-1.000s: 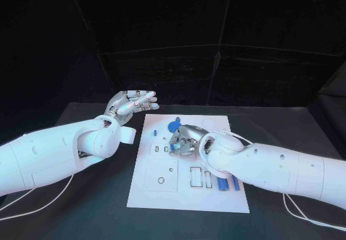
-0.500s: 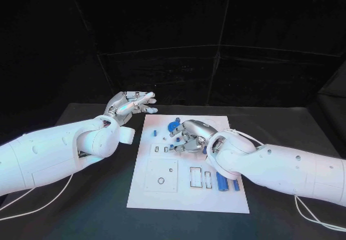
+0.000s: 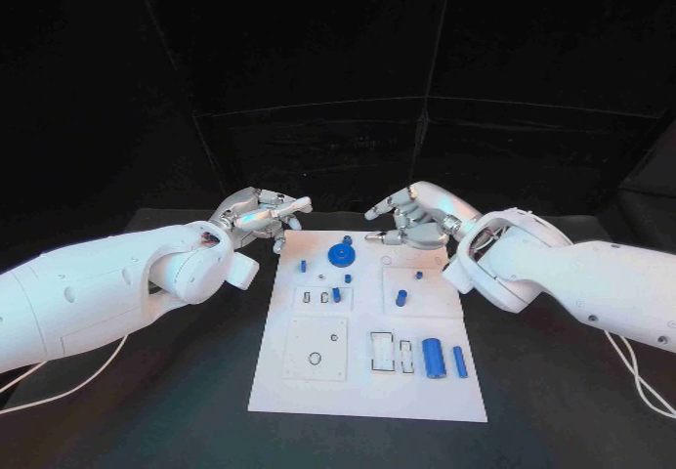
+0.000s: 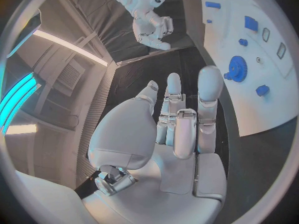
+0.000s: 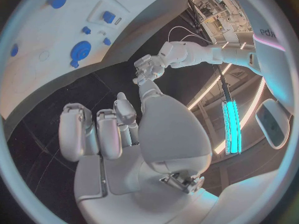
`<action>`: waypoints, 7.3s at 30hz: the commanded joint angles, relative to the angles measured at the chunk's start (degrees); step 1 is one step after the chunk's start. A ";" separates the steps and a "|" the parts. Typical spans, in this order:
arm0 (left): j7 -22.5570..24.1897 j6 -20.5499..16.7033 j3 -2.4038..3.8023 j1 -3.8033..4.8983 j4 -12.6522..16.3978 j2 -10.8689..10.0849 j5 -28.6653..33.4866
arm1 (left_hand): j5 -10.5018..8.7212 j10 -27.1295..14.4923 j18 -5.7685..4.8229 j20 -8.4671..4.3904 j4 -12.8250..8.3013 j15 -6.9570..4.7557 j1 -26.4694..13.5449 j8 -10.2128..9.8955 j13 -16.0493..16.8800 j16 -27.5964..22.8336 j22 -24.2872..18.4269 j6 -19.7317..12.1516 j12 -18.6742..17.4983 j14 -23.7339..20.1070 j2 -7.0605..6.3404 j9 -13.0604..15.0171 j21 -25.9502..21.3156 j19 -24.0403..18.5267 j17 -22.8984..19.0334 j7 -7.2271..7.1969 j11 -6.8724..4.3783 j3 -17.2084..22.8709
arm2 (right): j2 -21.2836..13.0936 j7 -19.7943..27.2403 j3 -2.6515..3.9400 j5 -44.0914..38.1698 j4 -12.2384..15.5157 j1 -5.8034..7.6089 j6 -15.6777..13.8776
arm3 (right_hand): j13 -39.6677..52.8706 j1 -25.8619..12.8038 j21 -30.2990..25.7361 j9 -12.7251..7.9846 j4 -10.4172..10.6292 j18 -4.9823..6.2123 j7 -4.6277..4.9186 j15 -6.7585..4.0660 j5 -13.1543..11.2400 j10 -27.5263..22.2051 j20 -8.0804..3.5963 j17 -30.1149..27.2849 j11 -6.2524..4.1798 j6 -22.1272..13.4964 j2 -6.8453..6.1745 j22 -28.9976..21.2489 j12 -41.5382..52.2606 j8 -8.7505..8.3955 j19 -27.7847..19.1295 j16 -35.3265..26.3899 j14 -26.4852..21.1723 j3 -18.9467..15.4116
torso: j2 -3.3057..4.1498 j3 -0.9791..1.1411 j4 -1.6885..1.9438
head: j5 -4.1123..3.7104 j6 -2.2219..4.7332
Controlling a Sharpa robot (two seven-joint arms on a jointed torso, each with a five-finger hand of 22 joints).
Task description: Assemble the parts on the task board
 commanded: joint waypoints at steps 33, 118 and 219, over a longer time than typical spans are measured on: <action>-48.43 23.31 -3.16 6.60 -5.92 15.42 -42.99 | -0.57 -0.22 -4.64 -1.90 8.91 -2.23 -7.86 27.00 43.49 5.56 35.29 -10.20 44.83 6.01 4.29 23.61 24.96 6.12 15.19 -3.07 -2.44 -14.64 | -2.55 0.51 -0.05 11.37 -5.88 2.63 2.97 | -3.14 0.97 -2.41 -0.08 -0.30 0.98 -0.33 -0.53 0.91 -1.74 -0.26 3.37 -0.13 -0.34 0.48 -3.40 -2.56 0.59 -1.44 -2.47 2.74 -2.12 | -0.94 0.37 -0.48 | 0.31 -1.23; -47.94 27.71 -4.99 5.82 -10.27 22.07 -42.96 | -0.28 -1.50 -4.62 -2.40 -2.11 -2.68 9.90 26.87 42.83 5.56 35.82 -14.15 43.94 6.01 10.59 26.38 25.07 5.84 15.19 -3.26 -2.85 -2.39 | -0.05 -0.55 -0.06 10.66 -7.92 2.62 3.41 | -4.30 2.97 -2.84 -0.06 -0.83 0.91 -0.44 -0.75 3.64 -1.79 -0.52 4.09 -0.33 -0.77 1.91 -3.50 -3.04 0.96 -0.80 -2.27 3.22 -2.88 | -1.03 0.32 -0.34 | 0.85 -3.41; -45.31 16.71 -5.06 2.36 -2.71 13.14 -46.43 | -0.17 -1.80 -4.55 -1.95 -7.63 -2.34 -4.03 29.41 38.45 5.56 35.89 -13.63 41.14 6.01 -5.57 30.33 24.58 5.76 15.19 -3.20 -2.67 36.72 | -0.07 -0.73 -0.08 10.66 -8.96 2.60 4.21 | -4.94 3.97 -2.97 -0.05 -1.57 0.93 -0.49 -0.82 3.02 -1.90 -0.61 3.94 -0.39 -0.80 1.97 -3.68 -3.35 1.17 -0.69 -2.45 3.24 -3.04 | -1.00 0.44 -0.39 | 1.09 -4.60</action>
